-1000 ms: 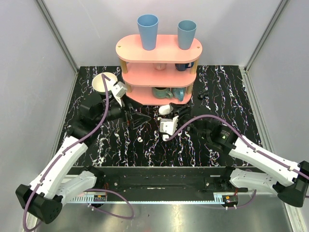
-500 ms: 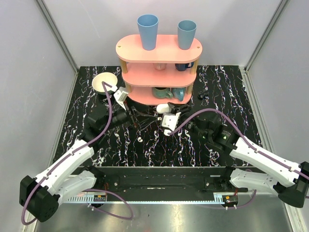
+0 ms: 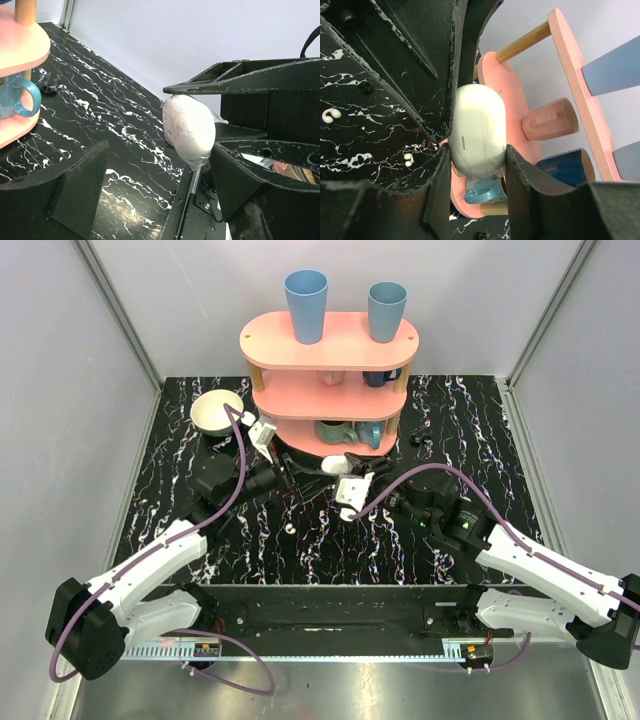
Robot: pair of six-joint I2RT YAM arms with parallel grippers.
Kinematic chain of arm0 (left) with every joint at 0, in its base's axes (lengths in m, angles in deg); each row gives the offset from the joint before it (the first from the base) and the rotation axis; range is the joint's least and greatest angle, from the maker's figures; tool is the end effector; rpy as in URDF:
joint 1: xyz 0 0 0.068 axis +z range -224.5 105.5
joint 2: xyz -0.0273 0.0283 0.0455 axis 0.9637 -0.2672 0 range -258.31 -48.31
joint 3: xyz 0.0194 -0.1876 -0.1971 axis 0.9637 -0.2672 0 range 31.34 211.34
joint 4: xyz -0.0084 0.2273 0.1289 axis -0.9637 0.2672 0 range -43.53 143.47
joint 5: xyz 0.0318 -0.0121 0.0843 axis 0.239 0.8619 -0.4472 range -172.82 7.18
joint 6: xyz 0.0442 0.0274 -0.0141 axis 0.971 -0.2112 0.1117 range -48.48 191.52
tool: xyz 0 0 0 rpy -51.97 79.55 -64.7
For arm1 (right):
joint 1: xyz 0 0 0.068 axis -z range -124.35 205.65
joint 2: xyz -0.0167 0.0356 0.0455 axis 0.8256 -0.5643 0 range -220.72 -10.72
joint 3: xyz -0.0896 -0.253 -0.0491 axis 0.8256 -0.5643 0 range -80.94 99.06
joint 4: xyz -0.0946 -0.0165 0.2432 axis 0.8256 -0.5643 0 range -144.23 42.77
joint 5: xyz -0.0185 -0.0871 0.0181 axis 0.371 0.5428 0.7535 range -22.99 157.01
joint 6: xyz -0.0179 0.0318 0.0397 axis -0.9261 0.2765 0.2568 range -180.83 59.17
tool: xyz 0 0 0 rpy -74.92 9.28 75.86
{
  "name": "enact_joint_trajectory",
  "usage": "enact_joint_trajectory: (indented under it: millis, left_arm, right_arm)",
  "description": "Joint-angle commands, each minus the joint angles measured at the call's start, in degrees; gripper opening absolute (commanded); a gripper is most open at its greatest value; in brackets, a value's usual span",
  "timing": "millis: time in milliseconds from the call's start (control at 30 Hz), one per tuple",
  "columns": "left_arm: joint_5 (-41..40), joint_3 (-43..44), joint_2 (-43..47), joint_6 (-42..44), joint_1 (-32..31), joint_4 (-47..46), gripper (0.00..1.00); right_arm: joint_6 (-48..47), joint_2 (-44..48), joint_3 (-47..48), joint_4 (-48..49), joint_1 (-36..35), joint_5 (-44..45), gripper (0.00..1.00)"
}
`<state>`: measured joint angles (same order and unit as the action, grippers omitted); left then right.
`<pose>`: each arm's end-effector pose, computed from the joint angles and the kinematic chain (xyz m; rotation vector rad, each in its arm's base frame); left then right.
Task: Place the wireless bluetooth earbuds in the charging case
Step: Pass from the right arm to the left
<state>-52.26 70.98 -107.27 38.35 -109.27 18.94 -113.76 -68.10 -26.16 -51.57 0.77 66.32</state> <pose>0.1856 -0.1508 0.3303 0.5012 1.5151 -1.3265 0.1342 0.1915 0.3714 -1.3725 0.9896 0.0356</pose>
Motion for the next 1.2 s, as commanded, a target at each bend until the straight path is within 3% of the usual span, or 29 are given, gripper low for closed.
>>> enact_joint_trajectory:
  millis: [0,333,567,900,1167]
  left_arm:
    - [-1.03,2.90,0.16,-0.67,-1.01,-3.94,0.84]
    - [-2.27,4.91,-1.33,-0.06,-2.15,-2.28,0.77]
    - [-2.00,5.89,-2.12,1.26,-2.76,0.37,0.64]
    - [-2.09,5.45,-2.48,1.70,-3.29,0.81,0.63]
    - [-2.62,4.84,-1.69,2.32,-3.47,2.30,0.70]
  right_arm:
    - [-0.07,1.22,0.15,1.79,-0.94,0.34,0.00]
    - [-0.77,1.22,-0.56,1.44,-1.11,0.34,0.00]
    - [-0.42,1.49,-0.91,1.53,-1.20,0.42,0.00]
    - [0.02,1.93,-1.70,2.84,-1.29,1.82,0.00]
    - [-0.25,1.66,-1.87,3.81,-1.29,3.24,0.00]
